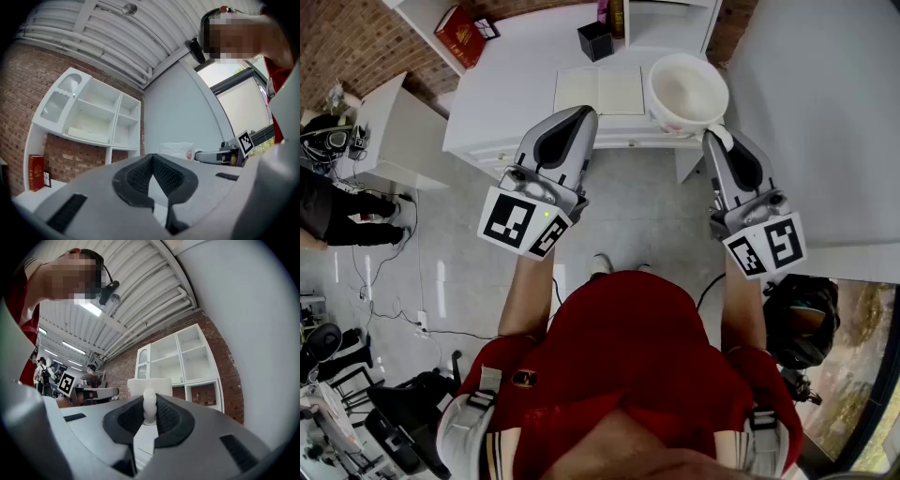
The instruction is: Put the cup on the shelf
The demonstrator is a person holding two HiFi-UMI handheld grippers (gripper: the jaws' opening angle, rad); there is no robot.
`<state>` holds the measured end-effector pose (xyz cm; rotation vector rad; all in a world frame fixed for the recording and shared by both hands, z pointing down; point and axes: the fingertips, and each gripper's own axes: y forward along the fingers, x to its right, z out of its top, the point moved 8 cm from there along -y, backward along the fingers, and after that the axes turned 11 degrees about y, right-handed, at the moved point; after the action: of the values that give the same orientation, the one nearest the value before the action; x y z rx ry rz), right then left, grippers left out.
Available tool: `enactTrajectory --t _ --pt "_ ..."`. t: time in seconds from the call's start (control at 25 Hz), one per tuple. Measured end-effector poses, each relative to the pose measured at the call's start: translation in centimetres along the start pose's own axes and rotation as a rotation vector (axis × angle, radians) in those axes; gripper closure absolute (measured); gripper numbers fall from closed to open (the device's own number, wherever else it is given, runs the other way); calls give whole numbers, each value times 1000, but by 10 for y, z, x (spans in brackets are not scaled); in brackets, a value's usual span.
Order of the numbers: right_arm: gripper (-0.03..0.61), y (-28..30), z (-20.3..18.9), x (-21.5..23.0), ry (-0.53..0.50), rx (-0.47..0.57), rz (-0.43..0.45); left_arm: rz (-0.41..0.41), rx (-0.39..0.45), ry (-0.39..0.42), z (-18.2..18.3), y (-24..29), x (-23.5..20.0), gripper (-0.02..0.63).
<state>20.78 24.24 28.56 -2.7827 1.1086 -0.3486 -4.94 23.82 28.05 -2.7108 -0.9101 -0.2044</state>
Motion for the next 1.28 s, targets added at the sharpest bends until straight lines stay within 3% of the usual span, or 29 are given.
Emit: enactTrajectory --t 0.64,1.28 --pt "540 20 -1 -10 21 20 -73 -21 19 -14 -8 -17 -29 609" --pt "540 93 0 -25 38 43 -156 -86 49 -17 -24 -35 -115 609"
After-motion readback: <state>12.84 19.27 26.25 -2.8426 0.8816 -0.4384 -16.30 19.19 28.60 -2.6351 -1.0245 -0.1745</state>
